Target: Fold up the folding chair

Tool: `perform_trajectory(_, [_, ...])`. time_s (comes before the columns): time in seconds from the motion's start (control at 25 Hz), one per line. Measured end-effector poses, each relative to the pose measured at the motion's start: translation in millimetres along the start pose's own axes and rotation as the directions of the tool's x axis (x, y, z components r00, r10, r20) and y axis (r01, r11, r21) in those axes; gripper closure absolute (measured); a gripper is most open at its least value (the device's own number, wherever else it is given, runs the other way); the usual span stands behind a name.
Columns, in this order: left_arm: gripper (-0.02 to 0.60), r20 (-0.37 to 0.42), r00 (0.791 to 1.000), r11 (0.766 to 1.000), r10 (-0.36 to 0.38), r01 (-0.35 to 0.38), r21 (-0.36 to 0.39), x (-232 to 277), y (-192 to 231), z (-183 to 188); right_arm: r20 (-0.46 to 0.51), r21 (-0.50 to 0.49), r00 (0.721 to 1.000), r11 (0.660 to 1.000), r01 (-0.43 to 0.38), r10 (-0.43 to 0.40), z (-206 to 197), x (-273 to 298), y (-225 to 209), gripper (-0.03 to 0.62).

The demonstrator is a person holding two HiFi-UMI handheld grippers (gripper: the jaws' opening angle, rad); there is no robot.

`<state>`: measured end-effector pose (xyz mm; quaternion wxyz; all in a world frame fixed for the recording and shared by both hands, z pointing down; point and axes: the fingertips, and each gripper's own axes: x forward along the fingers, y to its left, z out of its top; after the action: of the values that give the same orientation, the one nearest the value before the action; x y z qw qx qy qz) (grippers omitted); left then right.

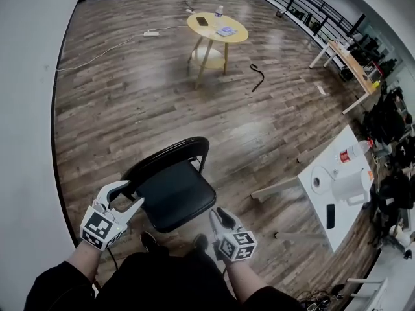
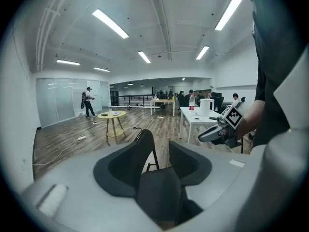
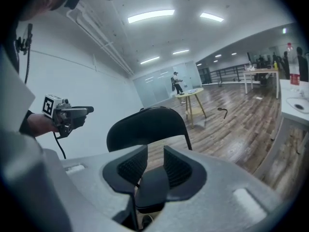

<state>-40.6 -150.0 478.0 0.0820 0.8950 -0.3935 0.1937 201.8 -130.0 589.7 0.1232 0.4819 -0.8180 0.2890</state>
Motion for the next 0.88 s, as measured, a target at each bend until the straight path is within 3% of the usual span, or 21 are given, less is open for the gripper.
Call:
perform_trajectory(0.24, [0.364, -0.025, 0.999, 0.999, -0.044, 0.045, 0.029, 3.4, 17.1, -8.3, 0.001, 0.021, 0.998, 0.998, 0.057, -0.057, -7.4, 8.4, 5.6, 0.491])
perform_trajectory(0.48, [0.327, -0.11, 0.993, 0.997, -0.048, 0.055, 0.062, 24.2, 30.0, -25.5, -0.022, 0.052, 0.998, 0.997, 0.057, -0.056, -20.2, 19.3, -4.3, 0.48])
perform_trajectory(0.88, [0.256, -0.3, 0.953, 0.997, -0.043, 0.06, 0.046, 46.6, 48.5, -63.5, -0.149, 0.137, 0.989, 0.99, 0.028, -0.007, -81.5, 47.1, -26.0, 0.427])
